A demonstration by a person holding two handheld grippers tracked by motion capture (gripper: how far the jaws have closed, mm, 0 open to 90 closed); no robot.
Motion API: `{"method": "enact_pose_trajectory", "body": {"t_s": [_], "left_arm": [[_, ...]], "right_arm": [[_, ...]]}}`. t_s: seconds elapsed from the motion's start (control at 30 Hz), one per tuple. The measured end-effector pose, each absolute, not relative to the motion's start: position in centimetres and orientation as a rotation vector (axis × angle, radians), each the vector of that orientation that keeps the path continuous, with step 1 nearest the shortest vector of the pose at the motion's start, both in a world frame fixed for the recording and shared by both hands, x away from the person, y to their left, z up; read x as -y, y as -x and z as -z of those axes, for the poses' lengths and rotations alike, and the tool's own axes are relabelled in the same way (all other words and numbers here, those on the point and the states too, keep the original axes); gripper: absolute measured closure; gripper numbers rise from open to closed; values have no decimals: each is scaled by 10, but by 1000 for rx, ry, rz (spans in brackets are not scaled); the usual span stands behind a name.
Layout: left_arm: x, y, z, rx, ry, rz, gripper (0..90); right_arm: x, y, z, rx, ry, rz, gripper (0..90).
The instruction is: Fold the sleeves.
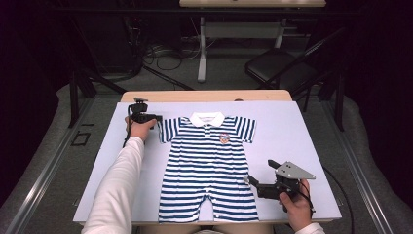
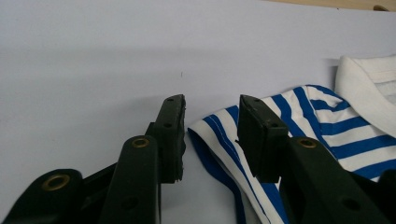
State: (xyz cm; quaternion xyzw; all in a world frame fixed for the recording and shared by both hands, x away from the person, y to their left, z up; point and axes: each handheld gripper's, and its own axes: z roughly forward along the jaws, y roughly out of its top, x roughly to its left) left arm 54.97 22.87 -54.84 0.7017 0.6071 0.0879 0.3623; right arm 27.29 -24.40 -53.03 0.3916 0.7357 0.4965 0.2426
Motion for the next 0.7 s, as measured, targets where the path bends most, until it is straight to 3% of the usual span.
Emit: {"method": "enact_pose_trajectory", "body": {"t_s": [0.7], "left_arm": [[-226, -552, 556, -1562, -1814, -213, 774]], "right_arm": [[243, -273, 530, -2022, -1053, -1356, 85]]}}
